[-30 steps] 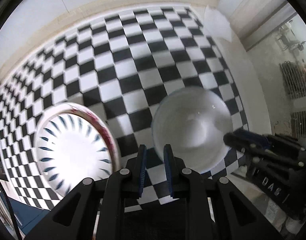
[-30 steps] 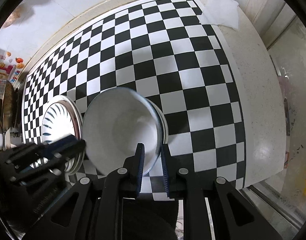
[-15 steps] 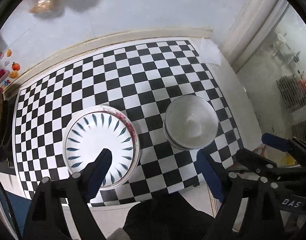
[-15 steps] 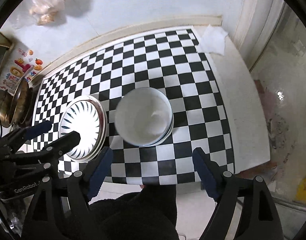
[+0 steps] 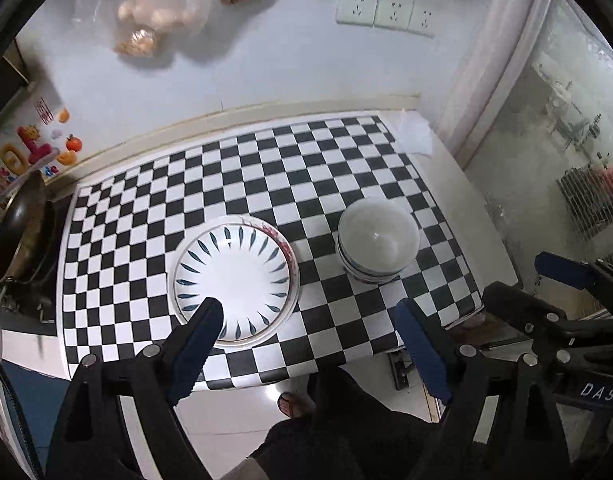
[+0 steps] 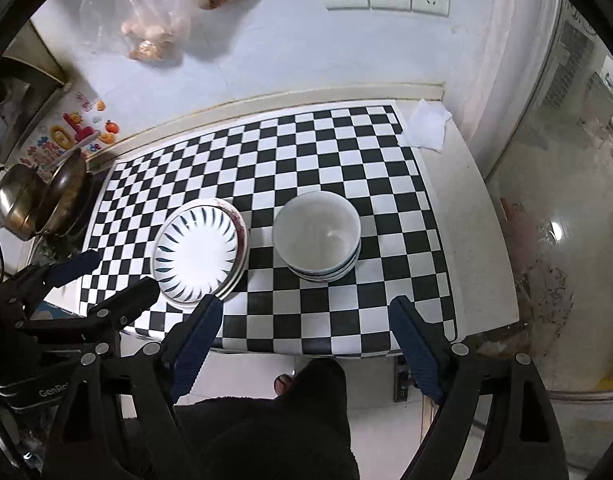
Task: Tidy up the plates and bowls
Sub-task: 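Move both grippers down to the rim of the bowl stack, then grip the bowl stack rim with both grippers and lift it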
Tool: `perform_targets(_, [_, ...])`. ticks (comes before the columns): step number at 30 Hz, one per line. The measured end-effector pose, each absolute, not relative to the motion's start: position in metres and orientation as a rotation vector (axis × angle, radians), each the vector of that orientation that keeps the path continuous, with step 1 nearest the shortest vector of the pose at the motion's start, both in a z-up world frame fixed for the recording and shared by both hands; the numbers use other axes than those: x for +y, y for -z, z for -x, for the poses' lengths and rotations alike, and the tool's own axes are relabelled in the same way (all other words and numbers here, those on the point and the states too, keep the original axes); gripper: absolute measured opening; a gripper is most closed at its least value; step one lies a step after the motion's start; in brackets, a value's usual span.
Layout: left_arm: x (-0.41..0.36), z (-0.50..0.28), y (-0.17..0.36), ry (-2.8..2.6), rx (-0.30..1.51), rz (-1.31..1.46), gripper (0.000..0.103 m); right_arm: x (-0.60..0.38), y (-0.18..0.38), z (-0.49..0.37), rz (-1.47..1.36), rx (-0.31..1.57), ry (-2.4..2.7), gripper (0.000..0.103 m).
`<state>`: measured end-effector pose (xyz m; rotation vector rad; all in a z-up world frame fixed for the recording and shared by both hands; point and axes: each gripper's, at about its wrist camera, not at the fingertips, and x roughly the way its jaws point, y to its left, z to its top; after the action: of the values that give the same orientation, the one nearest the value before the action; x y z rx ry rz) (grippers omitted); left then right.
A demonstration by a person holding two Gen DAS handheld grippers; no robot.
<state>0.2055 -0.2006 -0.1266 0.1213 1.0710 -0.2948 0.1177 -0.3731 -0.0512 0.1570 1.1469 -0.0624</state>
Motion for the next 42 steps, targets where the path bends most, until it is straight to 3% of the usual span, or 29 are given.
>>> perform_targets(8, [-0.203,-0.215,0.119,0.293,1.035,-0.107,0.088,-0.374,0.032,-0.114,-0.147,1.048,0.033,0.088])
perform_targets(15, [-0.218,-0.26,0.153,0.262,1.08,-0.128,0.088,-0.405,0.057,-0.14,-0.219,1.017,0.064,0.088])
perform_targets(36, [-0.273,-0.382,0.317,0.419,1.56,-0.007,0.087,-0.48,0.272,-0.247,-0.539,1.372,-0.012,0.092])
perform_targets(37, [-0.275,-0.384,0.322,0.432,1.575,0.005,0.084,-0.481,0.282,-0.249,-0.565,1.402,-0.018,0.092])
perform_targets(39, [-0.279,-0.388,0.331,0.45,1.612,0.022,0.067,-0.481,0.294,-0.252,-0.603,1.434,-0.032,0.089])
perform_targets(41, [-0.284,-0.39,0.341,0.467,1.648,0.032,0.054,-0.482,0.305,-0.254,-0.643,1.453,-0.044,0.081])
perform_targets(42, [-0.285,-0.391,0.345,0.472,1.661,0.035,0.046,-0.482,0.309,-0.255,-0.654,1.459,-0.046,0.071])
